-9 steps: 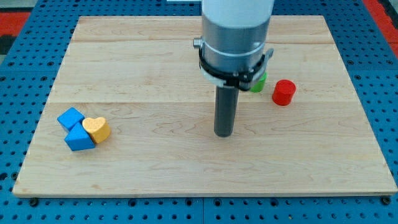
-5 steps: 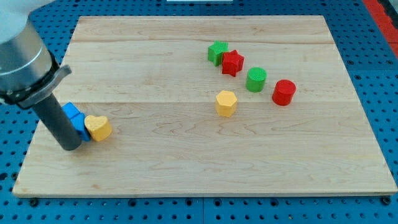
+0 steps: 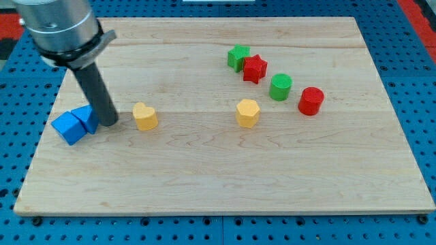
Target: Separate the heart from the blue blocks
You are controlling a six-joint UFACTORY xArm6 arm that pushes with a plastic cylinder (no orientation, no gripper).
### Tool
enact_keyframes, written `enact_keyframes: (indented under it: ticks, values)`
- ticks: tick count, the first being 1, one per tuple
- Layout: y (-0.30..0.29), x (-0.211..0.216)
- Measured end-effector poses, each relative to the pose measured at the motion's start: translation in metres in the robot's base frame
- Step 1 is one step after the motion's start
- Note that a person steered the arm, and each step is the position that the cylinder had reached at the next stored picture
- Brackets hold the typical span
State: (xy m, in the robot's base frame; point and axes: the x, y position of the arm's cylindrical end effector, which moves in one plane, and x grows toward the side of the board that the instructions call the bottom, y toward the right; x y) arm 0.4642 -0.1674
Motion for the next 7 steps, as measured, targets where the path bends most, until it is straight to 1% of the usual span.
enact_keyframes:
  ticks: [1, 2, 3, 4, 5, 6, 7]
  values:
    - [0.047, 0.0]
    - [0.078, 0.001]
    - [0.078, 0.012]
    - [0.058, 0.068]
    - [-0.025, 0.076]
    - [-0.085, 0.066]
    - [-0.081, 0.019]
